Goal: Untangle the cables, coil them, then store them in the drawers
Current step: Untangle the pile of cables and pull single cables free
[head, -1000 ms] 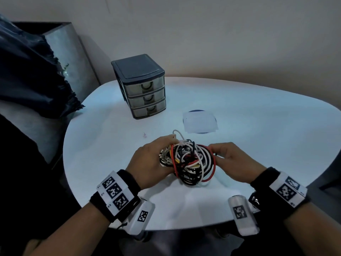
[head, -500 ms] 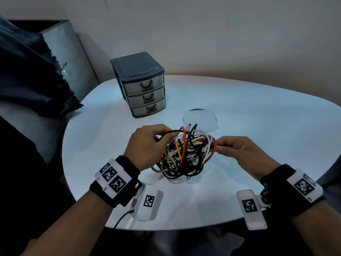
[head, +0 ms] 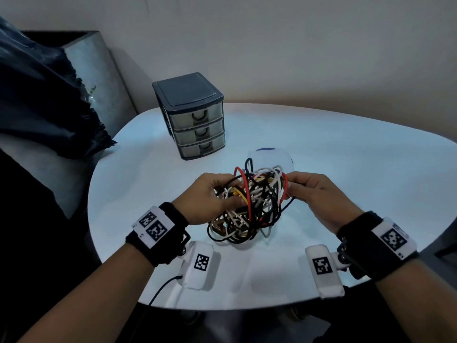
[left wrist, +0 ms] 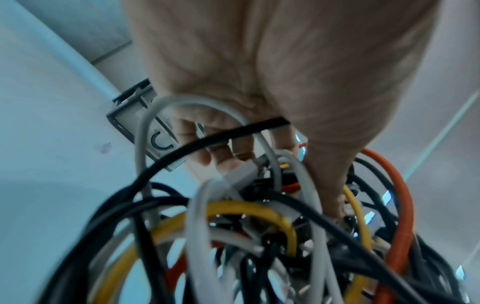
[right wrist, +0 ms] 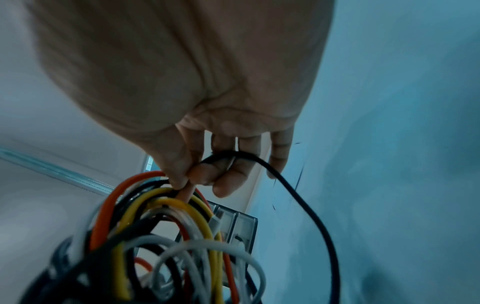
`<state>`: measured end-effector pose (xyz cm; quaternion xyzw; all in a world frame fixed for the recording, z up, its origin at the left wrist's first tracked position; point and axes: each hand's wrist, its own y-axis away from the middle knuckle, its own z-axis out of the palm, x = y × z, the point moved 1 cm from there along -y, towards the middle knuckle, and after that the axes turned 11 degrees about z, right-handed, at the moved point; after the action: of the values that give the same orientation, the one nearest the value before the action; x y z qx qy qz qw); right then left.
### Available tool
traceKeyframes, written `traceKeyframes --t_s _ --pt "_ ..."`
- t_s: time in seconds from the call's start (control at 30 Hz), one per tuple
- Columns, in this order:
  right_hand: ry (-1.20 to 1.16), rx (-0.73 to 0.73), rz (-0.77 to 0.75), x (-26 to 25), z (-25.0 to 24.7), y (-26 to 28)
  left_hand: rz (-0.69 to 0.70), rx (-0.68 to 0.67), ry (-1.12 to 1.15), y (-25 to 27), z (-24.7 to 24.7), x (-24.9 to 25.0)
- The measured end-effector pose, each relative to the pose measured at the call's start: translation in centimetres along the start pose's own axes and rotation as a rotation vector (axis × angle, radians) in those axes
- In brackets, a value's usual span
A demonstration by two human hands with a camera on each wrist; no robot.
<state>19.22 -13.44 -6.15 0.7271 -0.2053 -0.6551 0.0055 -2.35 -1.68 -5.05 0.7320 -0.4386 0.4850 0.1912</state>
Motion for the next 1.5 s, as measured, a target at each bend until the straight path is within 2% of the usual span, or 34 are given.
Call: traceKeyframes --t_s 0.23,0.53,0.8,1.0,1.1,1.17,1.2,1.27,1.3,1.37,1.5 --pt "0.075 0.011 0.003 -0.3 0.5 -1.2 -0.105 0.083 0.220 0.2 -0.2 0.8" --pt "-0.057 0.012 0.068 -0.1 0.3 -1.2 -0.139 0.094 0.369 0.7 -0.1 1.1" --pt "-0.047 -0.051 0.037 -0.3 0.8 -0.8 -0.100 0.101 0.355 0.5 0.0 1.5" --pt "-0.166 -0.066 -0.010 -0.8 1.6 -0.2 -0.057 0.089 0.275 0.7 -0.3 1.4" --pt "-0.162 -0.063 0.008 -1.2 1.9 0.0 0.047 0.081 0.136 0.9 -0.1 1.4" --pt "-0.071 0.007 0.025 -1.6 1.5 0.0 0.146 0.082 -0.056 1.0 -0.1 1.5" --pt "0.016 0.079 -0.014 -2.1 1.1 0.1 0.182 0.079 -0.150 1.0 -0.1 1.5" --pt "0.213 0.209 -0.198 -3.5 0.4 0.5 0.232 0.056 -0.316 1.2 -0.3 1.5" --pt "0.297 0.221 -0.307 -4.2 0.2 0.8 0.255 0.035 -0.391 1.2 -0.4 1.4" --pt "0.502 0.148 -0.482 -5.6 0.4 1.5 0.278 -0.029 -0.495 1.0 -0.6 1.6" --pt "0.966 0.110 -0.680 -6.6 1.9 1.6 0.272 -0.105 -0.595 0.7 -0.8 2.5"
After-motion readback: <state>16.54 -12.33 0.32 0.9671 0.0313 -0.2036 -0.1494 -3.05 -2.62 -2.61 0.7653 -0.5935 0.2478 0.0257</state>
